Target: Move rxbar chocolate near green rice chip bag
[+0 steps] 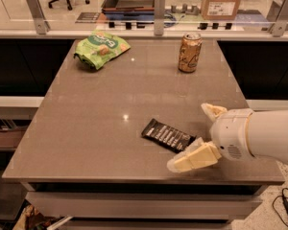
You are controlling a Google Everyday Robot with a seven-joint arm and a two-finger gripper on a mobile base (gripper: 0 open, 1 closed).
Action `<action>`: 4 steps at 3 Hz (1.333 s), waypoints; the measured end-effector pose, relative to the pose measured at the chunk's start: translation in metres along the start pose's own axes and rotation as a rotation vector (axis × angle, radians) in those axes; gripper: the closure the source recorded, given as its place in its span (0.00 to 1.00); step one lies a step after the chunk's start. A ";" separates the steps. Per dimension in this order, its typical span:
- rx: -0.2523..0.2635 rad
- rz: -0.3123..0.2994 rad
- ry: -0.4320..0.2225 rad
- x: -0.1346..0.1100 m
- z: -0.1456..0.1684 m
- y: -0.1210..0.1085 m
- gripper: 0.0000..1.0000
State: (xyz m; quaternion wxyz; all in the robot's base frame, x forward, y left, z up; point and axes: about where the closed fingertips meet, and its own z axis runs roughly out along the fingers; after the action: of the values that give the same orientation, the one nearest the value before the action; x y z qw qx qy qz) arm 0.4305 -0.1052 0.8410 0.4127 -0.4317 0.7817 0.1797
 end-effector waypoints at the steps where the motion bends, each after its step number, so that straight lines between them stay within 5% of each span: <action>1: -0.012 -0.007 -0.010 -0.008 0.011 0.006 0.00; 4: -0.002 -0.044 0.174 -0.018 0.040 0.020 0.00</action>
Offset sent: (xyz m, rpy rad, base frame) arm 0.0105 0.0444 -0.0089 -0.1461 0.0556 -0.0009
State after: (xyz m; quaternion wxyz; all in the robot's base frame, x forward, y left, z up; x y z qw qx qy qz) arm 0.4385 -0.0587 0.8304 0.3465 -0.4630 0.8049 0.1331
